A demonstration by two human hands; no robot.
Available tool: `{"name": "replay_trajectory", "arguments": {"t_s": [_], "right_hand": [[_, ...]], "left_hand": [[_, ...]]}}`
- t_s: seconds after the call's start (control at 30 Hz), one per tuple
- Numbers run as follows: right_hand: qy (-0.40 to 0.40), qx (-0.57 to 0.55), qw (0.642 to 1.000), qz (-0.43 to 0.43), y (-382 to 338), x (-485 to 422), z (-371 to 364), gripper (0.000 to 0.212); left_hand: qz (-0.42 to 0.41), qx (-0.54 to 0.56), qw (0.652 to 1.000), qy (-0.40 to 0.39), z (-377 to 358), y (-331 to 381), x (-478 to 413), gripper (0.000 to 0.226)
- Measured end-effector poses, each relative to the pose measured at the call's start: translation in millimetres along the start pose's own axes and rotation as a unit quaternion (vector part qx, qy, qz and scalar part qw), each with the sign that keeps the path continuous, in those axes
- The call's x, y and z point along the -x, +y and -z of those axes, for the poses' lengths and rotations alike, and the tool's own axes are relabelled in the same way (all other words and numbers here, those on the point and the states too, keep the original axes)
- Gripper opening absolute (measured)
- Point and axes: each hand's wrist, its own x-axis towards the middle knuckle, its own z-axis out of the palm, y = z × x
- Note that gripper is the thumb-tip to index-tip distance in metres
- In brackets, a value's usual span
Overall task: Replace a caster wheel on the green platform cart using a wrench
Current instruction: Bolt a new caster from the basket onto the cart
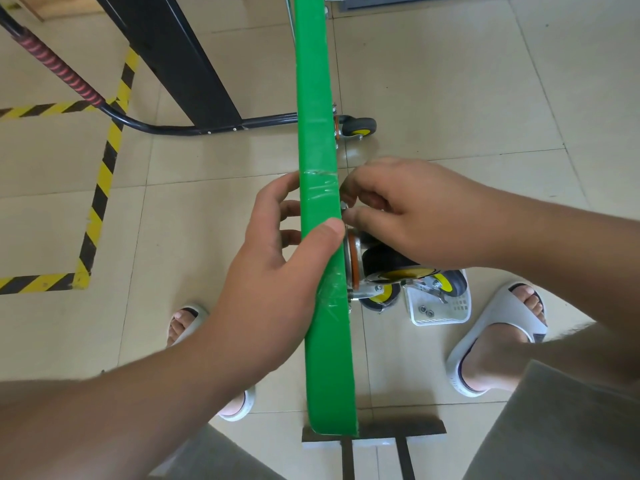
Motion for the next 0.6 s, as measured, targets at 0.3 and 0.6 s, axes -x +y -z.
{"name": "replay_trajectory", "arguments": {"t_s": [0.3, 0.6], "right_hand": [[0.004, -0.133, 0.986, -0.100, 15.7, -2.5, 13.6, 0.027], [-0.030, -0.124, 0.942, -0.312, 99.9, 9.1, -24.8, 0.026]], "left_hand": [[0.008, -0.002, 1.000, 0.000, -0.1, 3.0, 0.7, 0.048], [0.012, -0.006, 1.000, 0.002, -0.2, 4.0, 1.7, 0.039]]}}
